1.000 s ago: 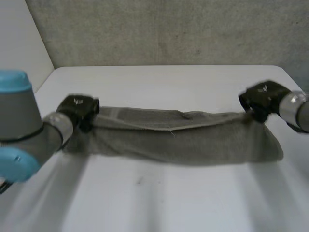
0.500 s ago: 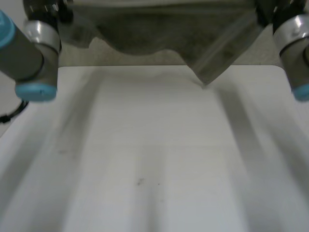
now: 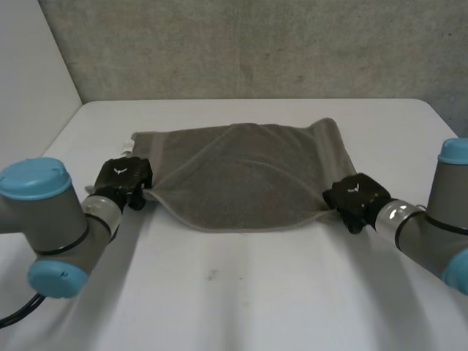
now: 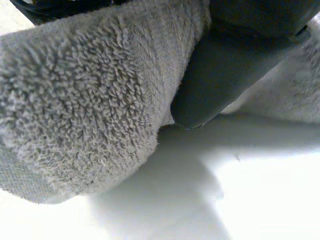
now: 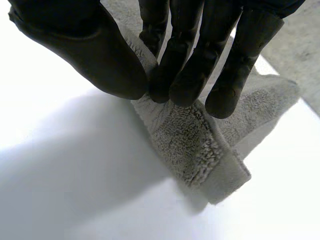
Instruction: Fold the towel.
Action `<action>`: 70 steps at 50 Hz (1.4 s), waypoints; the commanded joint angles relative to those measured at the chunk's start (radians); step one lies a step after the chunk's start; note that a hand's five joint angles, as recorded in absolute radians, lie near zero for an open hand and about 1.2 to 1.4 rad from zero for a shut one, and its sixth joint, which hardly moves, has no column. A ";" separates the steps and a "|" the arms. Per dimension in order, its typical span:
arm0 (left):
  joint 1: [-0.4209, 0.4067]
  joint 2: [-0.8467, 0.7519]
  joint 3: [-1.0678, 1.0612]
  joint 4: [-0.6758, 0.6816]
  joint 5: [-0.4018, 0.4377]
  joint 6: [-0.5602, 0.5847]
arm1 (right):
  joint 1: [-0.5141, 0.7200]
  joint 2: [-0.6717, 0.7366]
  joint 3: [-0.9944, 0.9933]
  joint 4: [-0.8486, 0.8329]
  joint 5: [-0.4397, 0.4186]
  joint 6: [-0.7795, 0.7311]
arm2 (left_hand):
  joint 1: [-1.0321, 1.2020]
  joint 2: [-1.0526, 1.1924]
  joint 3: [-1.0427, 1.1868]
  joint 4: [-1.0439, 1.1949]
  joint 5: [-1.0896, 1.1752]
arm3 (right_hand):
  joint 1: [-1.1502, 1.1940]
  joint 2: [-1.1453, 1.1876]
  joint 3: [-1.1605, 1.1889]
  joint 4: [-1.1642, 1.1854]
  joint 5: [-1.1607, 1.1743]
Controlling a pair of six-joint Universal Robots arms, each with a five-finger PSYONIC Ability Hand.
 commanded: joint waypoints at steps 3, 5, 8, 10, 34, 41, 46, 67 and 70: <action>0.011 0.130 -0.113 -0.003 -0.001 0.065 | -0.041 -0.105 0.144 -0.073 -0.050 0.005 | 0.196 0.178 0.178 0.176 0.199 | -0.540 -0.524 -0.537 -0.545 -0.557; 0.011 0.131 -0.121 0.002 -0.003 0.063 | -0.041 -0.112 0.164 -0.119 -0.050 0.008 | 0.196 0.178 0.178 0.176 0.199 | -0.561 -0.544 -0.557 -0.565 -0.578; 0.013 0.128 -0.124 0.004 -0.004 0.063 | -0.044 -0.116 0.188 -0.196 -0.042 0.013 | 0.196 0.178 0.178 0.176 0.199 | -0.561 -0.544 -0.558 -0.566 -0.578; 0.013 0.125 -0.122 0.004 -0.004 0.060 | -0.048 -0.116 0.195 -0.215 -0.039 0.017 | 0.196 0.178 0.178 0.176 0.199 | -0.570 -0.553 -0.566 -0.574 -0.587; 0.040 0.133 -0.133 0.004 -0.004 0.056 | -0.131 -0.132 0.182 -0.215 -0.035 0.028 | 0.196 0.178 0.178 0.176 0.199 | -0.887 -0.870 -0.883 -0.891 -0.904; 0.040 0.131 -0.134 0.004 -0.004 0.056 | -0.125 -0.126 0.185 -0.218 -0.033 0.031 | 0.196 0.178 0.178 0.176 0.199 | -1.161 -1.145 -1.158 -1.166 -1.178; 0.042 0.133 -0.134 0.002 -0.004 0.056 | -0.130 -0.151 0.192 -0.236 -0.009 0.062 | 0.196 0.178 0.178 0.176 0.199 | -1.161 -1.145 -1.158 -1.166 -1.178; 0.043 0.133 -0.142 0.004 -0.004 0.056 | -0.123 -0.178 0.173 -0.073 -0.021 0.093 | 0.196 0.178 0.178 0.176 0.199 | -1.036 -1.020 -1.033 -1.041 -1.054; 0.043 0.133 -0.141 0.004 -0.004 0.056 | -0.123 -0.162 0.167 -0.057 -0.024 0.091 | 0.196 0.178 0.178 0.176 0.199 | -0.969 -0.953 -0.966 -0.974 -0.986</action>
